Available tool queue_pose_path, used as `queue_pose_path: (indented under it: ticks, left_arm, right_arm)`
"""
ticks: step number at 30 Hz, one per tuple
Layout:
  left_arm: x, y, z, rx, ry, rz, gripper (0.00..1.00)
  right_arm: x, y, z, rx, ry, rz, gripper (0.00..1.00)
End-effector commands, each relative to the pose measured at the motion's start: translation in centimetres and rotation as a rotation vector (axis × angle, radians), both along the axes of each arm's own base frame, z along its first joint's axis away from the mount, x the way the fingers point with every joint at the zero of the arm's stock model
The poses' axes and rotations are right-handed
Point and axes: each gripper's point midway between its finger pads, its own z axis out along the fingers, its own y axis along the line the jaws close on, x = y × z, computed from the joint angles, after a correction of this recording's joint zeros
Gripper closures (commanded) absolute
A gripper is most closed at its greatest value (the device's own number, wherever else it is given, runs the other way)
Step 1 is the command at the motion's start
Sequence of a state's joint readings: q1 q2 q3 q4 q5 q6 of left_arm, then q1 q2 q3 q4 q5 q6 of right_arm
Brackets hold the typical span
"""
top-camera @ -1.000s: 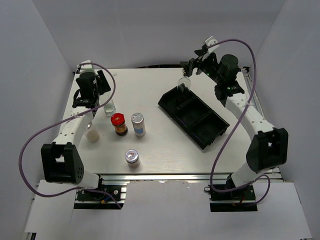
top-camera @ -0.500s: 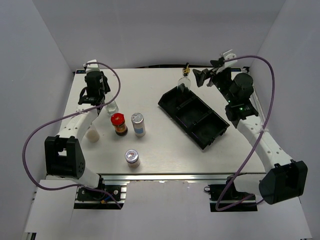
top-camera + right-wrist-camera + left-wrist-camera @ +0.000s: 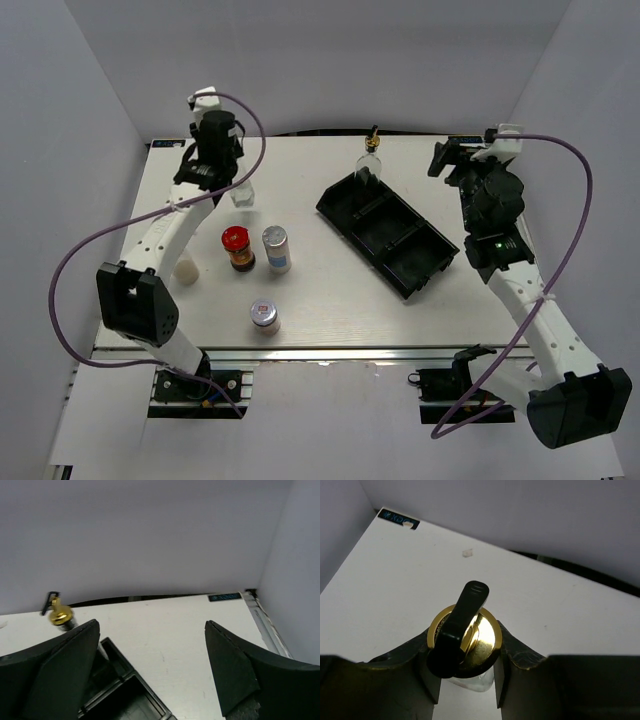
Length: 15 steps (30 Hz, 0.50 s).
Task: Organize the condiment bottles
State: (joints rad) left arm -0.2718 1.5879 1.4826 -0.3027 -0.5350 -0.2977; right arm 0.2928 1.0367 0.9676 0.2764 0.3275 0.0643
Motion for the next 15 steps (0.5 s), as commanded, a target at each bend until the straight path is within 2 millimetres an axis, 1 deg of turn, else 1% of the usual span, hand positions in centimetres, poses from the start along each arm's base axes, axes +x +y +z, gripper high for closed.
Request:
queue_pose_path:
  ticks: [1, 2, 3, 4, 5, 7, 8, 9, 10, 11, 12, 13, 15]
  left_arm:
    - [-0.6, -1.7, 8.0, -0.062, -0.177, 0.099, 1.00]
    - [-0.8, -3.6, 8.3, -0.064, -0.176, 0.071, 1.00]
    - [-1.0, -4.4, 8.3, -0.057, -0.167, 0.062, 1.00]
    - [-0.9, -5.2, 8.9, -0.056, -0.179, 0.072, 1.00]
    - [-1.2, -6.9, 9.3, -0.057, -0.186, 0.051, 1.00]
    - [-1.2, -8.2, 9.4, -0.047, -0.188, 0.067, 1.00]
    - [-1.4, -9.5, 10.7, -0.075, -0.212, 0.048, 1.00]
    - [-1.4, -10.3, 10.9, -0.085, -0.217, 0.035, 1.00]
    - [-0.9, -11.3, 10.3, -0.082, -0.203, 0.022, 1.00]
    - [-1.1, -12.4, 11.3, -0.100, -0.215, 0.008, 1.00]
    - [-1.1, -13.0, 11.4, -0.107, -0.218, 0.005, 1.00]
    - [-1.3, -14.4, 11.4, -0.112, -0.216, -0.022, 1.00]
    - [-1.3, -15.7, 11.4, -0.115, -0.223, -0.030, 1.00]
  right_arm:
    - [-0.7, -4.0, -0.8, 0.084, 0.030, -0.186, 0.11]
    - [-0.8, -4.3, -1.3, 0.092, 0.041, -0.195, 0.11]
    - [-1.0, -4.8, -1.6, 0.096, 0.044, -0.208, 0.11]
    - [-1.0, -5.0, -1.8, 0.097, 0.049, -0.214, 0.11]
    - [-1.2, -5.2, -2.0, 0.101, 0.053, -0.215, 0.11]
    - [-1.3, -5.7, -2.2, 0.109, 0.060, -0.227, 0.11]
    - [-1.4, -5.9, -2.4, 0.112, 0.064, -0.233, 0.11]
    - [-1.4, -6.0, -2.5, 0.114, 0.066, -0.234, 0.11]
    - [-1.5, -6.2, -2.6, 0.113, 0.069, -0.239, 0.11]
    - [-1.5, -6.3, -2.7, 0.115, 0.074, -0.244, 0.11]
    - [-1.5, -6.4, -2.9, 0.113, 0.080, -0.247, 0.11]
    - [-1.5, -6.5, -3.0, 0.112, 0.084, -0.251, 0.11]
    - [-1.6, -6.8, -3.1, 0.111, 0.086, -0.260, 0.11]
